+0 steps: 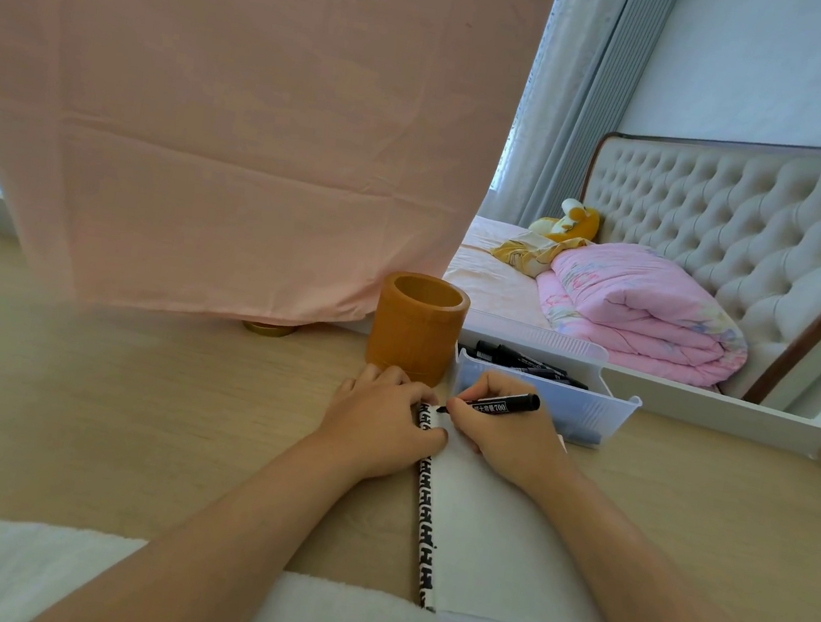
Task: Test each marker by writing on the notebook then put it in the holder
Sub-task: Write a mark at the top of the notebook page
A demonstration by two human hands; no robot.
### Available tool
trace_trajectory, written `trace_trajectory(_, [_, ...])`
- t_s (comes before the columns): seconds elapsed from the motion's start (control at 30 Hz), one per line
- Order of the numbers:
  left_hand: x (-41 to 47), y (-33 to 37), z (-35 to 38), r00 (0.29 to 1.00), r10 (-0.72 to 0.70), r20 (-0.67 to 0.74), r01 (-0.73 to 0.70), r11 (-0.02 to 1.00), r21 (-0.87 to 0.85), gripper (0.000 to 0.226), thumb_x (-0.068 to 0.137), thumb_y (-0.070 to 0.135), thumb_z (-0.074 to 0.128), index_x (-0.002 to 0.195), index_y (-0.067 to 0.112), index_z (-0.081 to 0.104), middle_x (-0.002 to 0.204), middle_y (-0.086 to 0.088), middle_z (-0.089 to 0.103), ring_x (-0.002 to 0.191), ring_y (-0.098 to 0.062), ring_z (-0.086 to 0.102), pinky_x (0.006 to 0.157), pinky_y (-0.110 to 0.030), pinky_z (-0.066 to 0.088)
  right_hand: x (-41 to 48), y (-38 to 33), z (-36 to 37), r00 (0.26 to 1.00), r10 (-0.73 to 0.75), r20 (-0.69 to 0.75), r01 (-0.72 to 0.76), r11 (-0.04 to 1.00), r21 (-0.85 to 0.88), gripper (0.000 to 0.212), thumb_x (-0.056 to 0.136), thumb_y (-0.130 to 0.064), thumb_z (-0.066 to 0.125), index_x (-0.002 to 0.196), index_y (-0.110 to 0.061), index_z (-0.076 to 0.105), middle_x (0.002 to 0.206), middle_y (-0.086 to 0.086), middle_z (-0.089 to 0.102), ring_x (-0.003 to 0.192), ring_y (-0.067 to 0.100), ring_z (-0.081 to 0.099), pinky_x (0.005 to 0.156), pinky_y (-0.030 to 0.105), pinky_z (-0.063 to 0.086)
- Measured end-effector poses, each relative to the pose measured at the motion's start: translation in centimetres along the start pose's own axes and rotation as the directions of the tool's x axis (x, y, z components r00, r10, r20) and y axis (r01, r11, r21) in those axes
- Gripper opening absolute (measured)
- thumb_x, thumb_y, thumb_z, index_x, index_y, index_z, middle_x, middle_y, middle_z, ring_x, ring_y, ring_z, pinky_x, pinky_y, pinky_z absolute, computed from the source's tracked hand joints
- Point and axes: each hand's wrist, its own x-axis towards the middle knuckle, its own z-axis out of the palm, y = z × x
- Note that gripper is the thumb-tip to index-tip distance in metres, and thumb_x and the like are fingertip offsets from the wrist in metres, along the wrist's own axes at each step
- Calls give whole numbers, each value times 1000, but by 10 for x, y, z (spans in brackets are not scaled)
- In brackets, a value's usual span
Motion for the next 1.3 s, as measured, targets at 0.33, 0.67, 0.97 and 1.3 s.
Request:
trace_trajectory(0.33, [-2, 0, 1, 1000, 10, -13, -9, 1000, 6, 49, 85, 60, 53, 131, 43, 52, 123, 12, 47, 120, -13, 35, 94, -31, 28, -1, -1, 0, 999, -29, -16, 29, 999, -29, 19, 81, -13, 73, 67, -20, 61, 68, -4, 64, 61, 5, 54, 59, 20, 45])
trace_trajectory(0.67, [-3, -1, 2, 1000, 18, -16, -18, 1000, 6, 49, 84, 61, 52, 130, 43, 53, 123, 12, 47, 120, -13, 35, 98, -33, 30, -2, -3, -4, 999, -38, 20, 39, 999, -16, 22, 82, -11, 73, 66, -21, 62, 67, -5, 65, 61, 1, 55, 57, 14, 44])
trace_trajectory(0.97, [-3, -1, 3, 1000, 18, -22, -17, 1000, 7, 51, 84, 62, 51, 131, 43, 51, 123, 13, 47, 119, -13, 35, 98, -33, 31, -1, 0, -3, 999, -31, 36, 31, 1000, 2, 15, 83, -17, 73, 71, -18, 64, 73, -3, 67, 66, 8, 58, 61, 23, 47])
trace_trajectory(1.3, [-4, -2, 2, 999, 26, -37, -26, 1000, 9, 47, 84, 61, 52, 128, 43, 54, 119, 13, 48, 117, -13, 36, 96, -33, 31, -4, -4, -3, 996, -52, 79, 49, 998, 35, 30, 81, -8, 73, 60, -25, 57, 61, -12, 62, 56, 0, 50, 54, 14, 39])
